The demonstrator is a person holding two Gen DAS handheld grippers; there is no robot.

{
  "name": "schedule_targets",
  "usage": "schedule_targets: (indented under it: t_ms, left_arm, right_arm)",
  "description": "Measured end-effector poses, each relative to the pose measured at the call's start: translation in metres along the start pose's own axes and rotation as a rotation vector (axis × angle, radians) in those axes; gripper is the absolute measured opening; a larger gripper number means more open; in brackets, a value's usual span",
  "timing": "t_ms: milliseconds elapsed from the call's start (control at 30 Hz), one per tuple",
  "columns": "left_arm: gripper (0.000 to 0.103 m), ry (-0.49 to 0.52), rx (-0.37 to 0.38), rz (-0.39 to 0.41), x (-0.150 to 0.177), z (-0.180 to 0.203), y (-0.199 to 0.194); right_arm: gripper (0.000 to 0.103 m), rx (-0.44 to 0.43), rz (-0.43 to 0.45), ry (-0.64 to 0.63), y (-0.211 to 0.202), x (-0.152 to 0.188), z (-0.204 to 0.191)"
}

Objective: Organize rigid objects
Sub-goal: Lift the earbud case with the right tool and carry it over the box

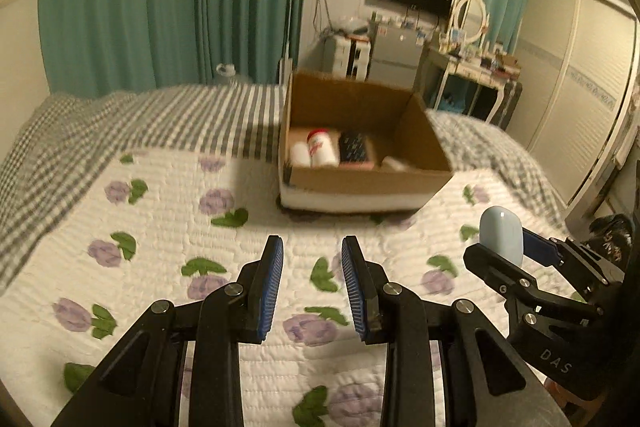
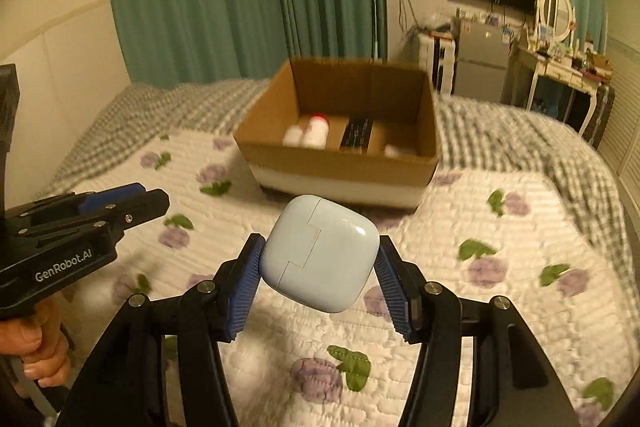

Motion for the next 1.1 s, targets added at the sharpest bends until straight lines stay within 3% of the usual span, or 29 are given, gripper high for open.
schedule_targets:
  t_ms: [567, 800, 1100]
  left_arm:
    - [0.031, 0.057, -0.049, 0.241, -0.072, 0.007, -0.085]
    - [0.031, 0.086, -0.082, 0.349, -0.115, -0.004, -0.101]
    - [0.031, 0.056, -0.051, 0.443, -0.17, -0.027, -0.099]
  right_arm:
    - [0.056, -0.073, 0.23, -0.055, -0.099, -0.072, -0.035]
    - [0.056, -0.1, 0.302, -0.057, -0.116, -0.111, -0.047]
    - [0.056, -0.101, 0.383, -0.087, -0.111, -0.163, -0.065]
Point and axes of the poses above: each gripper's, at about its wrist camera, not at the fingertips, and y roughly the way its jaws point, z to its right, x to its underside, the point moved 7 cm from there along y, roughly the way its jaws point, and after that the axes turned 14 degrees about y, right-handed, at the moved point
